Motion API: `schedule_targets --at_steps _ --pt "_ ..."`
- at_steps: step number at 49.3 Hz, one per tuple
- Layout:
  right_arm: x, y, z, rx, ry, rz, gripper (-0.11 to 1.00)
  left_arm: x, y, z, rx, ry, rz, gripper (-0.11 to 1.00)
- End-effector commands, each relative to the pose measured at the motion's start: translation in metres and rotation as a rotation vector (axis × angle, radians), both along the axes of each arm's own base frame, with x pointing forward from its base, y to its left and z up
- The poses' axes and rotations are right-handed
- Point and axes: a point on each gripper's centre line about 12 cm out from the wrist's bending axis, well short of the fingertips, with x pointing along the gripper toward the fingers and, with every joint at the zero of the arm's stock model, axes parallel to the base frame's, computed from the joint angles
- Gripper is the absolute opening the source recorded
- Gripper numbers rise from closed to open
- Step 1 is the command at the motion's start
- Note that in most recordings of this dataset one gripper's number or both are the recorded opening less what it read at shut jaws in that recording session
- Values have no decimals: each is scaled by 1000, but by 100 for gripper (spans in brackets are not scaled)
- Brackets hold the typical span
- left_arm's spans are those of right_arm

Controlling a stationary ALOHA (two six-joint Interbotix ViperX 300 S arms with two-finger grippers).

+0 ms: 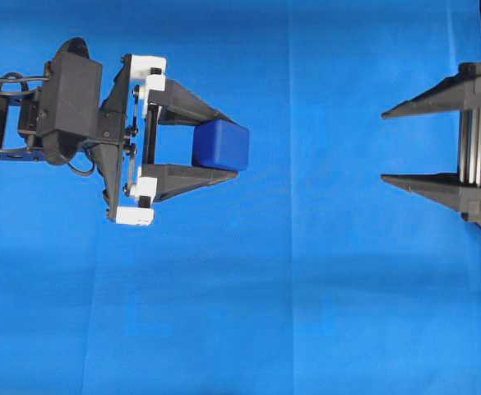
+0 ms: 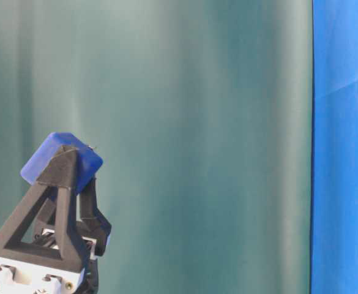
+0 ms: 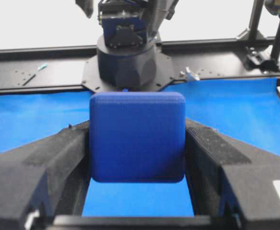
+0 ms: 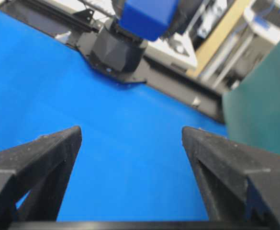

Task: Handover the blue block to the right arm after grasping it with the left arm, then place it in the designated position.
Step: 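Hold the cube up with the left gripper while the right gripper opens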

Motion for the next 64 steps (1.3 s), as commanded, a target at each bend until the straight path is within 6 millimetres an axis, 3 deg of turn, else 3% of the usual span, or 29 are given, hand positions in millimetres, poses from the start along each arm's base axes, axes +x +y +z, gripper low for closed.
schedule_targets --at_steps 1,21,29,64 --pt "2 2 13 -75 -33 14 95 -2 0 13 -12 -41 0 48" --pt "2 9 15 -687 -83 74 95 -2 0 12 -37 -39 1 48" --pt "2 11 16 -828 -99 86 95 -2 0 13 -37 -40 1 48" --pt "3 11 15 -886 -99 93 95 -2 -1 13 -37 -40 -1 48"
